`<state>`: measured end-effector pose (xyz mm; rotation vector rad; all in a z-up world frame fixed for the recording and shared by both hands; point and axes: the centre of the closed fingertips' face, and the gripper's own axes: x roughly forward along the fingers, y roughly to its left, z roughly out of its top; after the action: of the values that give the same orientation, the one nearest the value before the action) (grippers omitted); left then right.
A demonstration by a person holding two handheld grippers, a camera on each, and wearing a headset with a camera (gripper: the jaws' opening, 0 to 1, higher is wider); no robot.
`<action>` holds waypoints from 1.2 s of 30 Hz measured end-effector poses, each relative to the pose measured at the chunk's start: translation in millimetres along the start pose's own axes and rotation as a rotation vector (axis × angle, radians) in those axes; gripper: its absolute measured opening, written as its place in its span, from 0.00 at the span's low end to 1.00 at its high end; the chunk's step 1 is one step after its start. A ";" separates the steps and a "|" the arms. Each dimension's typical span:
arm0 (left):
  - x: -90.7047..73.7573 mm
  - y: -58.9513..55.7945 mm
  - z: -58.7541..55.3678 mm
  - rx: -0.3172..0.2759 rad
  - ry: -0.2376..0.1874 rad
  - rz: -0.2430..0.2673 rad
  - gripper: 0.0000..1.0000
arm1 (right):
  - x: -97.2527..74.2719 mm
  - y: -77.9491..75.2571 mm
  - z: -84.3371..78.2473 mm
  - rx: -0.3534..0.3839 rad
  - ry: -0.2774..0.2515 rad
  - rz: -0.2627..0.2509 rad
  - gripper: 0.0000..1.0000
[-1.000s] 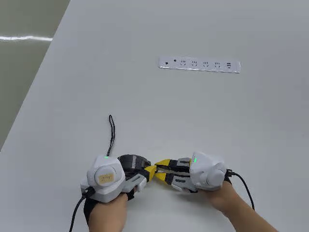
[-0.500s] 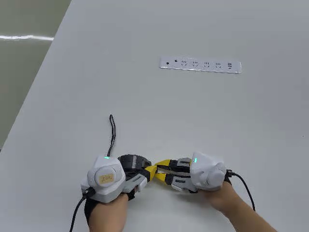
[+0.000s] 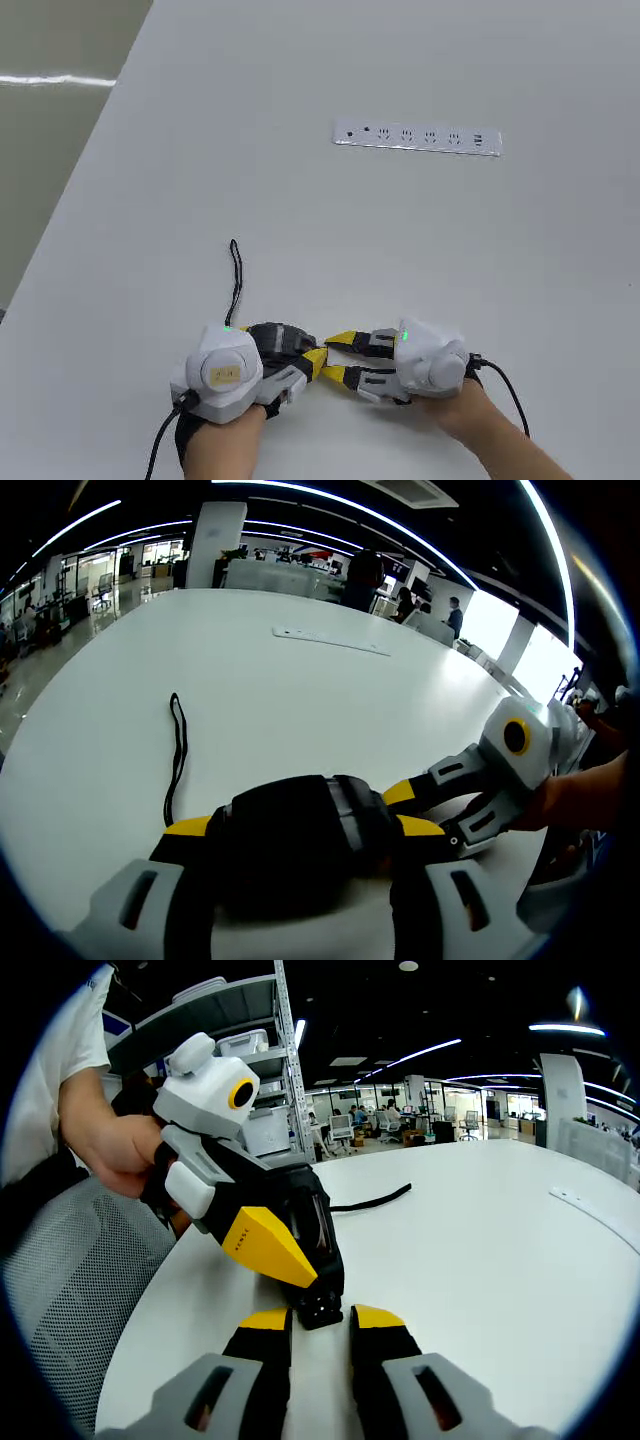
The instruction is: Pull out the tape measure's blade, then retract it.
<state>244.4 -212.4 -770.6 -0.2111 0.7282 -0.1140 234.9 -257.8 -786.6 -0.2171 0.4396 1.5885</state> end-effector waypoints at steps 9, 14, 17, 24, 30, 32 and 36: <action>0.3 -0.3 -2.0 -0.008 -0.003 -0.015 0.79 | -1.3 2.6 0.5 0.016 -0.008 0.013 0.28; 0.9 1.1 -3.3 -0.011 -0.001 -0.015 0.80 | -1.3 5.6 1.2 0.024 -0.010 0.022 0.30; 0.7 -0.1 -3.4 -0.010 -0.001 -0.021 0.79 | -2.0 4.3 1.5 0.024 -0.009 0.021 0.30; -5.0 -1.4 4.1 -0.001 -0.031 -0.035 0.77 | -8.6 7.5 2.1 0.023 -0.006 0.015 0.30; -8.0 -6.1 5.5 0.048 -0.037 -0.060 0.76 | -20.2 7.5 1.9 0.057 -0.020 -0.014 0.32; -8.3 -7.6 3.7 0.058 -0.033 -0.075 0.77 | -24.1 7.4 2.3 0.065 -0.029 -0.028 0.33; -9.9 -7.9 1.6 0.095 -0.029 -0.093 0.77 | -29.7 9.6 3.1 0.076 -0.029 -0.049 0.36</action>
<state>237.9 -218.1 -761.2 -0.1553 0.6824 -0.2337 228.0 -283.8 -770.6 -0.1460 0.4677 1.5222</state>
